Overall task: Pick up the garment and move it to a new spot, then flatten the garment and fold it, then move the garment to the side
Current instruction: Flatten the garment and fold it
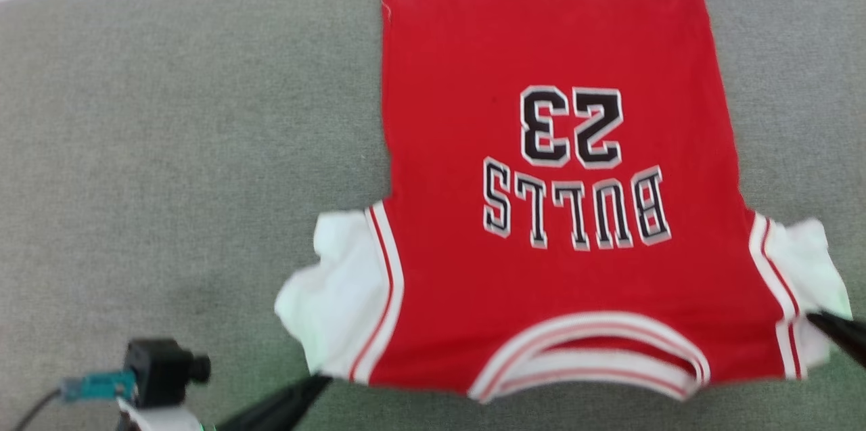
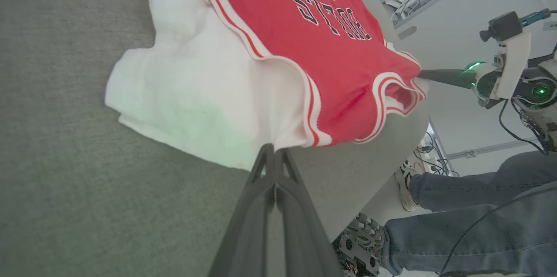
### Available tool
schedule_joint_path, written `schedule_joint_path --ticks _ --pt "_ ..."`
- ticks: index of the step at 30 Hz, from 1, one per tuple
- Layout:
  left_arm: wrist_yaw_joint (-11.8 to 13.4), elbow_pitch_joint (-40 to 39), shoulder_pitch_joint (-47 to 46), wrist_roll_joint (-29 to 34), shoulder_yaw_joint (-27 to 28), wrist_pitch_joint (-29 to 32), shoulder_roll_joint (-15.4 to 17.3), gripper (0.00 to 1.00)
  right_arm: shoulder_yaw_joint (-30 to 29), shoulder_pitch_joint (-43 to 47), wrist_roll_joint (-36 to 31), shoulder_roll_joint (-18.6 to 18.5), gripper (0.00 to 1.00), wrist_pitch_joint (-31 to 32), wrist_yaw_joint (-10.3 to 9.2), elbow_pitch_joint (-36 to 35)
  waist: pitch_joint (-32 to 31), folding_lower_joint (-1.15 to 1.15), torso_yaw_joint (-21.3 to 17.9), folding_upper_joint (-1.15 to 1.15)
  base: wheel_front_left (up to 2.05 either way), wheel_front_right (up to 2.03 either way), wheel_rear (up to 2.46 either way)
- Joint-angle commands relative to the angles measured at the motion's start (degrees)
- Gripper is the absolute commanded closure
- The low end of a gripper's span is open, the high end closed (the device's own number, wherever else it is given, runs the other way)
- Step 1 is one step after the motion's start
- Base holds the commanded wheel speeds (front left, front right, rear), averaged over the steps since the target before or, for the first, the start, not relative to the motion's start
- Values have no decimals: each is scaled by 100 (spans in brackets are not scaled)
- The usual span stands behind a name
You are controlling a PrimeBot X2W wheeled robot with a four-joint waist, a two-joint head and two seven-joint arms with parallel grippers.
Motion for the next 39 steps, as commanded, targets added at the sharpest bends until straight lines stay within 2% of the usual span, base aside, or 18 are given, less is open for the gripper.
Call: schedule_joint_path --ticks 1,5,8,11,18,25,31,32,33,34,39 --pt "48 -35 86 -1 -10 -2 53 100 -122 113 -26 24 100 46 -12 -20 10 0 9 0 0 0 0" --pt "248 -420 181 80 -84 51 187 100 -671 749 -66 236 100 505 -11 -568 53 0 30 0 0 0 0" --pt "288 -409 155 84 -88 63 72 100 -910 902 -164 461 100 708 -11 -804 92 0 26 0 0 0 0" --pt "232 -224 42 113 -113 148 -147 100 -913 810 -262 638 100 886 -11 -858 121 0 16 0 0 0 0" --pt "13 707 -241 192 -212 404 -889 100 -348 328 -502 835 100 1152 -10 -285 219 0 13 0 0 0 0" --pt "-151 1686 -377 217 -356 642 -1538 100 256 79 -804 866 100 900 -12 509 337 0 53 0 0 0 0" --pt "-324 2391 -386 248 -458 787 -1847 100 704 -173 -902 931 100 529 -16 895 380 0 19 0 0 0 0" --pt "-357 2450 -387 247 -460 779 -1874 100 727 -233 -908 956 83 414 -16 908 380 0 9 0 0 0 0" --pt "-383 2499 -385 236 -460 768 -1899 100 738 -299 -893 985 51 301 -16 915 379 0 -1 0 0 0 0" --pt "-407 2540 -380 226 -457 756 -1913 100 727 -351 -884 1002 0 190 -16 906 376 0 -12 0 0 0 0" --pt "-398 2536 -291 211 -411 656 -1798 100 449 -243 -669 880 0 -11 -16 523 358 0 -70 0 0 0 0"
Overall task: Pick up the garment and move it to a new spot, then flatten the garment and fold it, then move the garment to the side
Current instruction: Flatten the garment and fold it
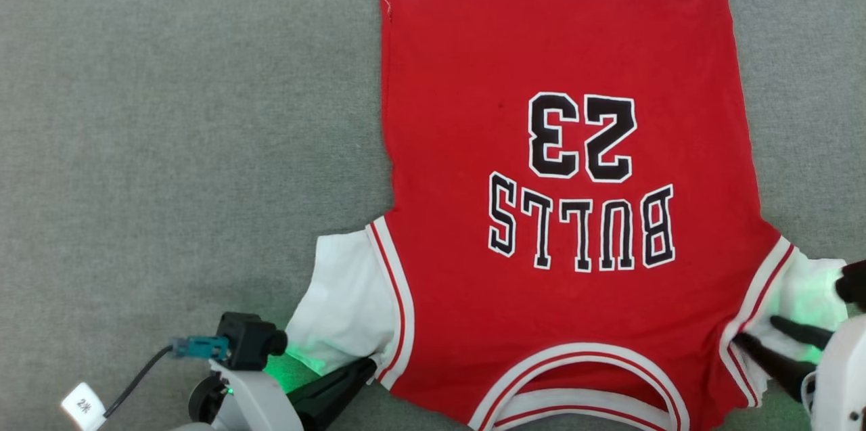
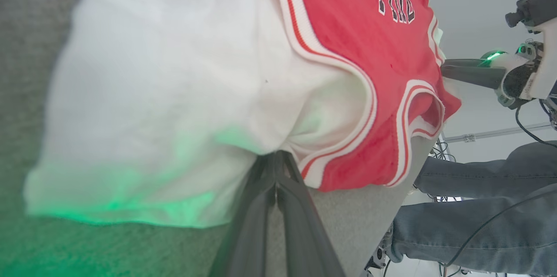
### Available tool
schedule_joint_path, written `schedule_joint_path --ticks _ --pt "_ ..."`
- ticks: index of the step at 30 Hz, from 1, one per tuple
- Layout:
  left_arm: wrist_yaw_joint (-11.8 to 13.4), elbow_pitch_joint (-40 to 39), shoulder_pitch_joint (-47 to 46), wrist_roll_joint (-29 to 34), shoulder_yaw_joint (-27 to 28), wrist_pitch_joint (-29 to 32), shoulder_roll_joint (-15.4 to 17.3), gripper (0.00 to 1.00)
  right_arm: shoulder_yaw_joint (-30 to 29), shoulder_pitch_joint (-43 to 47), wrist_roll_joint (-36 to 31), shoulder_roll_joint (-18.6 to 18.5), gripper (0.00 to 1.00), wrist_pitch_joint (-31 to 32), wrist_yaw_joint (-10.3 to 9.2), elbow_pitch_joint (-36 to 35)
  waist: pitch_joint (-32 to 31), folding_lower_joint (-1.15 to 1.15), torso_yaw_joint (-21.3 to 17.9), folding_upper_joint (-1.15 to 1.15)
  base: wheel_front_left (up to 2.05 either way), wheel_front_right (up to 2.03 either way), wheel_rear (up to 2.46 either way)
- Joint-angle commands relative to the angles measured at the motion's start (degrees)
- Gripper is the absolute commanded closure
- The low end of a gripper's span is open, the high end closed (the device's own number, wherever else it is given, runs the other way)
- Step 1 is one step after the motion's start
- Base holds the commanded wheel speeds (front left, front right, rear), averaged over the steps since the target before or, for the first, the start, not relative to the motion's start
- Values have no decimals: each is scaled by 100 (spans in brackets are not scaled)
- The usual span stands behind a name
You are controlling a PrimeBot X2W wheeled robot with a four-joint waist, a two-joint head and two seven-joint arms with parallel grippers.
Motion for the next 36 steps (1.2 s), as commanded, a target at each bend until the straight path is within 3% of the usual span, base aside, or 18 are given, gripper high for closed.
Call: schedule_joint_path --ticks 1,9,13,16,23,28,36 --pt "121 252 141 -49 -52 30 -22 100 -108 72 117 -18 0 24 -19 -94 6 0 -24 0 0 0 0" --pt "286 -272 71 150 -58 46 152 100 -1099 161 741 -642 0 874 -14 -1414 111 0 65 0 0 0 0" --pt "342 -526 -109 277 -43 116 80 100 -1713 -535 740 -559 0 1075 -14 -1430 247 0 252 0 0 0 0" --pt "347 -623 -266 391 -50 178 -9 100 -1799 -1505 386 -320 0 1105 -14 -928 411 0 424 0 0 0 0" --pt "287 -650 -593 611 -45 318 -176 100 -1319 -4086 -938 364 0 1320 -14 1227 910 0 785 0 0 0 0" --pt "226 -579 -794 743 -49 387 -289 100 -1185 -5391 -1792 393 0 1598 -14 2604 1304 0 1091 0 0 0 0" --pt "159 -321 -988 850 -7 375 -383 100 -1333 -6443 -2522 445 0 1914 -14 3893 1798 0 1323 0 0 0 0"
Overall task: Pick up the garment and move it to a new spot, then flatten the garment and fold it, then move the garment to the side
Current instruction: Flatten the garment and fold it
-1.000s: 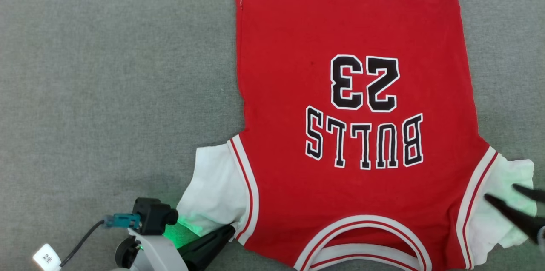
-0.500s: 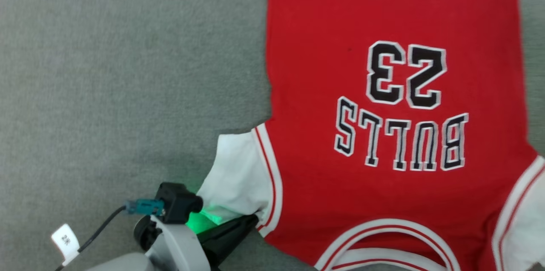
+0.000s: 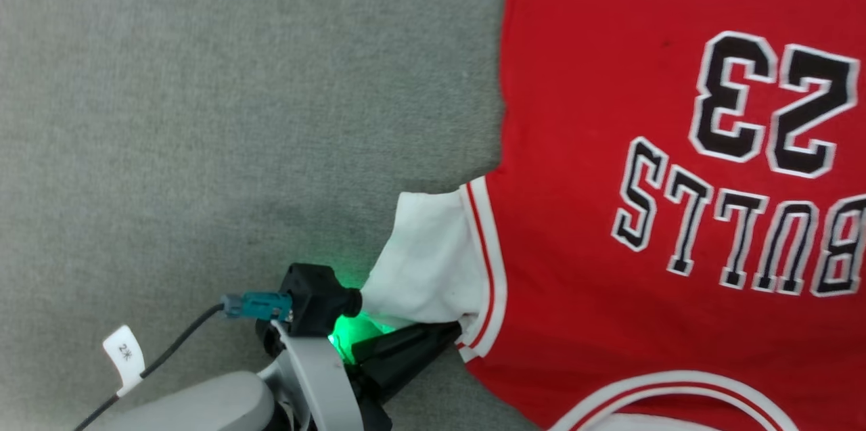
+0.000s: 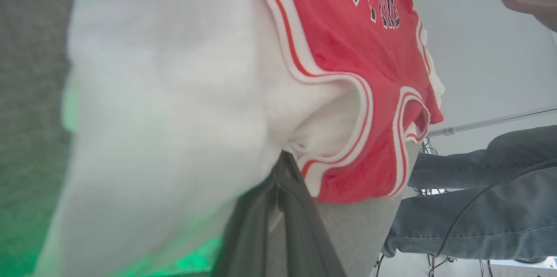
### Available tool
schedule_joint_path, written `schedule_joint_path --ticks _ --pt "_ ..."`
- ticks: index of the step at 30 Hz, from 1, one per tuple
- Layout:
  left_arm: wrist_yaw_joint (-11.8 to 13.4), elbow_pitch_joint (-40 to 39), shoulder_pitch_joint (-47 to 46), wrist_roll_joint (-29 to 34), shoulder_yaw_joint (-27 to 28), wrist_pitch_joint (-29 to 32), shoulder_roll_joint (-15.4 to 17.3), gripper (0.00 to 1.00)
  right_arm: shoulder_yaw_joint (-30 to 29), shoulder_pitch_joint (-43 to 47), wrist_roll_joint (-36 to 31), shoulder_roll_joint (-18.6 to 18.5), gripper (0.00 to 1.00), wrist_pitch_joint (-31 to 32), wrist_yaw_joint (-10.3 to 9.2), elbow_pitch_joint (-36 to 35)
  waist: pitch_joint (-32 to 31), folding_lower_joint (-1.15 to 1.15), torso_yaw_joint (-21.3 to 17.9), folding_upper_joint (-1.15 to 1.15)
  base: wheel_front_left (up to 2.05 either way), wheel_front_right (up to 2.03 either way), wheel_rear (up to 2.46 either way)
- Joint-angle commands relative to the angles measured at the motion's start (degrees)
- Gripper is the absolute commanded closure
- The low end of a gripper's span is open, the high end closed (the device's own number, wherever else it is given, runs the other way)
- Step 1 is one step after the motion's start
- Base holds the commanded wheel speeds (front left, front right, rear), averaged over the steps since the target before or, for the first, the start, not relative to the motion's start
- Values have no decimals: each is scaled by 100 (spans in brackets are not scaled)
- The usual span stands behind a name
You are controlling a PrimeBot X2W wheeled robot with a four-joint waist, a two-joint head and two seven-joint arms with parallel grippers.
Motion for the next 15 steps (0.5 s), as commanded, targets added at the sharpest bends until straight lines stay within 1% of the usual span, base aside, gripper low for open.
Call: schedule_joint_path --ticks 1,2,6,9,10,11,12,15 --pt "153 775 -61 -45 -8 94 -131 100 29 -82 18 79 0 117 -6 132 320 0 220 0 0 0 0" --pt "153 775 -61 -45 -8 94 -131 100 29 -82 18 79 0 117 -6 132 320 0 220 0 0 0 0" --pt "156 845 -103 -50 19 101 -154 100 210 -13 182 203 0 497 -1 389 364 0 185 0 0 0 0" --pt "149 894 -145 -53 36 94 -168 100 277 15 280 194 0 483 -1 405 364 0 150 0 0 0 0" --pt "138 918 -156 -58 53 82 -169 100 291 20 299 175 36 426 -1 396 351 0 132 0 0 0 0" --pt "130 946 -162 -59 62 64 -174 100 305 25 302 147 70 346 -1 385 332 0 116 0 0 0 0" --pt "117 967 -169 -59 74 45 -186 100 297 26 287 115 100 262 -1 379 313 0 105 0 0 0 0" --pt "94 1010 -169 -88 134 -39 -224 100 305 78 366 15 100 61 -1 347 187 0 82 0 0 0 0"
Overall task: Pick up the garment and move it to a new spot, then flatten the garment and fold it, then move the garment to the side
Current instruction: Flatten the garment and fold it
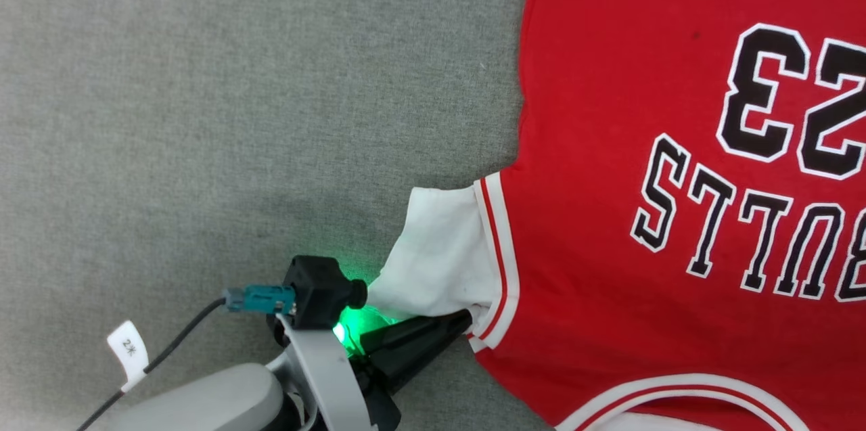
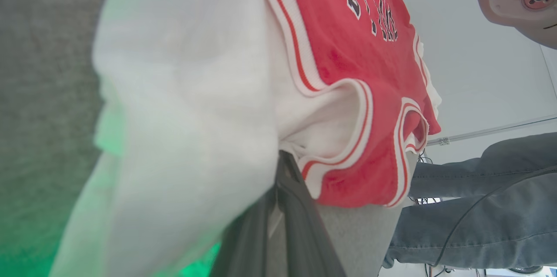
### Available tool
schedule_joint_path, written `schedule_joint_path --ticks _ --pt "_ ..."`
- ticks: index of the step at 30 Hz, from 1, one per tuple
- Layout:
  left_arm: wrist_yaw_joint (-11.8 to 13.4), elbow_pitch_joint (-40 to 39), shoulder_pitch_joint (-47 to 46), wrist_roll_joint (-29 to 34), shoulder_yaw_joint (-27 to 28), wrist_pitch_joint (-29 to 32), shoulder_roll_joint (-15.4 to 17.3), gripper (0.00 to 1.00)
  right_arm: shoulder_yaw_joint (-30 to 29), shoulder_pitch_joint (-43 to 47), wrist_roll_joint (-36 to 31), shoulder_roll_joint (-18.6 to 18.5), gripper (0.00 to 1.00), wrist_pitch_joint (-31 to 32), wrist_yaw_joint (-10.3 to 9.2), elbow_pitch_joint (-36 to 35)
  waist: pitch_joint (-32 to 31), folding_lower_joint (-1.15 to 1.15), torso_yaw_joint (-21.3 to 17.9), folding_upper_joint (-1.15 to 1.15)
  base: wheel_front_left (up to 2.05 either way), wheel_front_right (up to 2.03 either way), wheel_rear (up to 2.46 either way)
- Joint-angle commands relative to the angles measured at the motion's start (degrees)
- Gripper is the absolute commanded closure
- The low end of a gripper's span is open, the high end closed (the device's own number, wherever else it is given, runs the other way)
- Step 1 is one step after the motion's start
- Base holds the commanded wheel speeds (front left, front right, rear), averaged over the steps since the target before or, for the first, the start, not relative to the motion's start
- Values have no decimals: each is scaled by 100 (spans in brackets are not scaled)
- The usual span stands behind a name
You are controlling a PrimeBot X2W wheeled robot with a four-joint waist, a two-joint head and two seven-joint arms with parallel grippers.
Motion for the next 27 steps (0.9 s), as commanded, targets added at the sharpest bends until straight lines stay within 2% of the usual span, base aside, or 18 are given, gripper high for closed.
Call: schedule_joint_path --ticks 1,5,10,13,18,23,27 --pt "186 963 -66 -124 89 86 -107 100 66 274 46 7 100 34 4 95 -114 0 -27 0 0 0 0" --pt "177 1005 21 -164 179 -94 -47 100 364 608 401 -257 100 -24 3 -247 -417 0 -97 0 0 0 0" --pt "208 993 222 -252 279 -333 100 100 737 1444 1227 -716 100 141 3 -1146 -867 0 -283 0 0 0 0" --pt "253 928 351 -280 306 -431 184 100 829 2182 1674 -1067 100 318 3 -1846 -1120 0 -424 0 0 0 0" --pt "328 730 597 -351 330 -521 269 100 731 3613 2278 -1432 100 603 3 -2925 -1460 0 -690 0 0 0 0" --pt "420 539 753 -404 388 -582 363 100 420 5029 2576 -1409 100 693 3 -3785 -1653 0 -927 0 0 0 0" --pt "468 420 790 -427 409 -579 438 100 144 6025 2650 -1166 100 676 3 -4279 -1716 0 -1040 0 0 0 0"
